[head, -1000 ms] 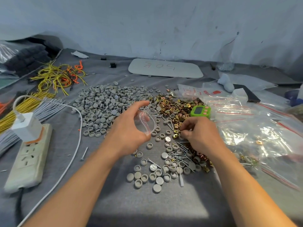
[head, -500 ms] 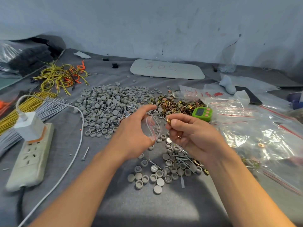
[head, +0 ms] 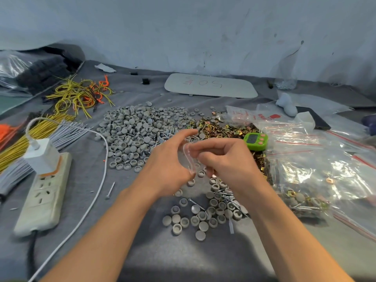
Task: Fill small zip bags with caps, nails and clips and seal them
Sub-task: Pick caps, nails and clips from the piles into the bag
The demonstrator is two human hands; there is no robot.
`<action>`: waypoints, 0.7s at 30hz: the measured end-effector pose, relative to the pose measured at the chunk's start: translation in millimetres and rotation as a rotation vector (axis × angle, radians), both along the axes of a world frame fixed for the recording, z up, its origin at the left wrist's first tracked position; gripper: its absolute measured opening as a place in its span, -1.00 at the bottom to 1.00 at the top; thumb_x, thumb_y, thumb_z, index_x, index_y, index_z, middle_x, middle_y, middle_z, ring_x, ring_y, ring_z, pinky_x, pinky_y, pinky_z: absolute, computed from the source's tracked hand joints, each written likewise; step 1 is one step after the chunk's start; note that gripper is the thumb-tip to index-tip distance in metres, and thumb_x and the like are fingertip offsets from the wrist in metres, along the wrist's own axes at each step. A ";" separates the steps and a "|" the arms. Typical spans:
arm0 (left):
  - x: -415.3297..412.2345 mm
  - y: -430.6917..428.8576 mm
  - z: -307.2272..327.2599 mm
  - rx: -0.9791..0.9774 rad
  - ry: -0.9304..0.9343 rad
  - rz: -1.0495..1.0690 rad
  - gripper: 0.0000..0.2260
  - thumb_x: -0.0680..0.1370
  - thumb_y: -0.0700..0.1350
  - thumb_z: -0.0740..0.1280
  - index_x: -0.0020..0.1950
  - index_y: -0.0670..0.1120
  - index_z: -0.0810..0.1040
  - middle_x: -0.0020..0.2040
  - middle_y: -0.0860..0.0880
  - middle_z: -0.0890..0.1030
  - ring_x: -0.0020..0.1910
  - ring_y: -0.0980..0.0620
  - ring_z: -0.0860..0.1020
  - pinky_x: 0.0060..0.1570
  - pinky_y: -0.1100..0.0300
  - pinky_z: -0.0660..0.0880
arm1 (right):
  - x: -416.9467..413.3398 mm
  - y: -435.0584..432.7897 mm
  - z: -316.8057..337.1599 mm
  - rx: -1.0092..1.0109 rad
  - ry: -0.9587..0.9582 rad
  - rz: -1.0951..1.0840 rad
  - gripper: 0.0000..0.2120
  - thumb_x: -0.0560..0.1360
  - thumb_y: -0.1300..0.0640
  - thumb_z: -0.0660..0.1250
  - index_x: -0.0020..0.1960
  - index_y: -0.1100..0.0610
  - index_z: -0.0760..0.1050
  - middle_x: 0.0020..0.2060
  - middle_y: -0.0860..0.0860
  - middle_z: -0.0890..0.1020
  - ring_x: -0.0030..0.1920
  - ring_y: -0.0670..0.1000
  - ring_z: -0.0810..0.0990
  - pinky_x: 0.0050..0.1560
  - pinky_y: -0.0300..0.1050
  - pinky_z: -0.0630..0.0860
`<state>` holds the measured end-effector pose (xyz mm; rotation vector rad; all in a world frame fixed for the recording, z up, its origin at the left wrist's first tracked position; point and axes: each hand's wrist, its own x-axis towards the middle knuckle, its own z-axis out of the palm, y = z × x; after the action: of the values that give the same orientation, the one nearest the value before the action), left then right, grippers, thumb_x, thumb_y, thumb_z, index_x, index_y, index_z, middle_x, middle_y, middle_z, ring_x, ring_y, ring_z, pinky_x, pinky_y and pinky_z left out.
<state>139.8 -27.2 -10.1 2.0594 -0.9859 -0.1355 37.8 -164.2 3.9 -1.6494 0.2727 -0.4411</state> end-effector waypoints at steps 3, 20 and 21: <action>3.2 3.8 1.1 -0.038 0.023 0.029 -0.22 0.36 -0.22 0.56 0.44 0.33 0.39 -0.03 0.22 0.63 -0.10 0.33 0.59 -0.24 0.46 0.44 | -7.9 -21.8 1.0 0.020 0.036 -0.256 -0.69 0.50 0.42 0.40 -0.14 0.05 0.76 -0.21 0.00 0.77 -0.47 -0.08 0.54 -0.40 -0.23 0.52; 0.9 5.3 3.5 -0.038 0.024 0.025 -0.24 0.38 -0.22 0.56 0.46 0.29 0.39 -0.01 0.25 0.59 -0.08 0.48 0.50 -0.23 0.55 0.39 | -2.2 -49.0 -26.2 -0.815 0.649 -0.320 -0.81 0.54 0.16 0.41 -0.17 -0.11 0.64 -0.15 -0.05 0.71 -0.08 0.07 0.65 -0.04 -0.04 0.60; 0.5 4.9 3.2 -0.033 0.024 0.024 -0.23 0.37 -0.22 0.55 0.46 0.29 0.39 -0.01 0.24 0.59 -0.09 0.47 0.51 -0.25 0.53 0.40 | -2.6 -48.8 -25.9 -0.782 0.599 -0.362 -0.83 0.54 0.16 0.41 -0.11 -0.10 0.69 -0.15 -0.04 0.72 -0.07 0.08 0.66 0.00 0.00 0.62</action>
<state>140.3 -22.3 -6.9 2.0345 -0.9426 -0.1304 35.2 -213.0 -22.1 -2.4992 0.9455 -0.3239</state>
